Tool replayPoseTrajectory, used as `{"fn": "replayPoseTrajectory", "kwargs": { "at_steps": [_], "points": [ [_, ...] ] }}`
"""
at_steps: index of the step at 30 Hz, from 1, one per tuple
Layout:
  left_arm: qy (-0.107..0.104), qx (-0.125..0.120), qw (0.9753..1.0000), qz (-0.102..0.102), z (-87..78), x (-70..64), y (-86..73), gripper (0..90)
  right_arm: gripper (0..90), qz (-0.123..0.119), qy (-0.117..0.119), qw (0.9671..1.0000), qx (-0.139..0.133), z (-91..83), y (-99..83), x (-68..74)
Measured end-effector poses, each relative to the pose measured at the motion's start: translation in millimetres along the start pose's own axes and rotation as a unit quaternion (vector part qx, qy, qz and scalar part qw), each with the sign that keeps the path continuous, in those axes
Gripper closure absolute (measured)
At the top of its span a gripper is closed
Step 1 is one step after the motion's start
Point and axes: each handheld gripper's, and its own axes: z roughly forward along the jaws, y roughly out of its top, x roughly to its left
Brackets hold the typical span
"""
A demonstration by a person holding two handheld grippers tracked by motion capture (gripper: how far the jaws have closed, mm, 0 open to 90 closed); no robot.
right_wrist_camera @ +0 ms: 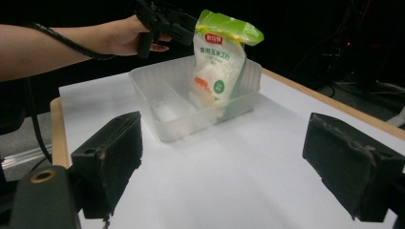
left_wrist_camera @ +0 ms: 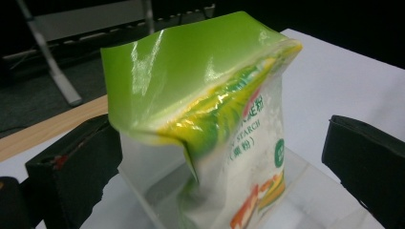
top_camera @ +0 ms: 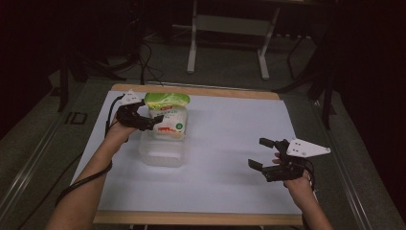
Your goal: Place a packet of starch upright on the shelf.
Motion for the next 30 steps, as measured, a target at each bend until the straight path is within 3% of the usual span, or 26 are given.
{"fn": "replayPoseTrajectory", "kwargs": {
  "at_steps": [3,8,14,18,30],
  "points": [
    [0.002,0.007,0.9998,-0.020,-7.6,-5.2,-1.8,0.0,13.3,0.001,-0.001,1.0000,0.004,-0.1,-1.8,0.0],
    [0.017,0.006,0.9995,-0.026,-20.9,-13.7,-1.4,0.0,13.4,0.002,-0.001,1.0000,0.004,-0.8,-2.7,0.3],
    [0.038,0.025,0.9987,-0.022,-32.2,-29.1,-2.1,0.0,13.4,0.002,0.000,1.0000,0.009,-0.8,-3.6,2.6],
    [0.032,0.026,0.9989,-0.020,-37.3,-37.1,-3.2,0.0,13.4,0.004,-0.001,1.0000,0.009,-2.3,-4.1,2.9],
    [-0.018,0.004,0.9997,-0.014,-53.8,-74.6,-13.8,0.0,13.4,0.011,-0.001,0.9999,0.013,-3.8,-10.5,2.4]
  ]
}}
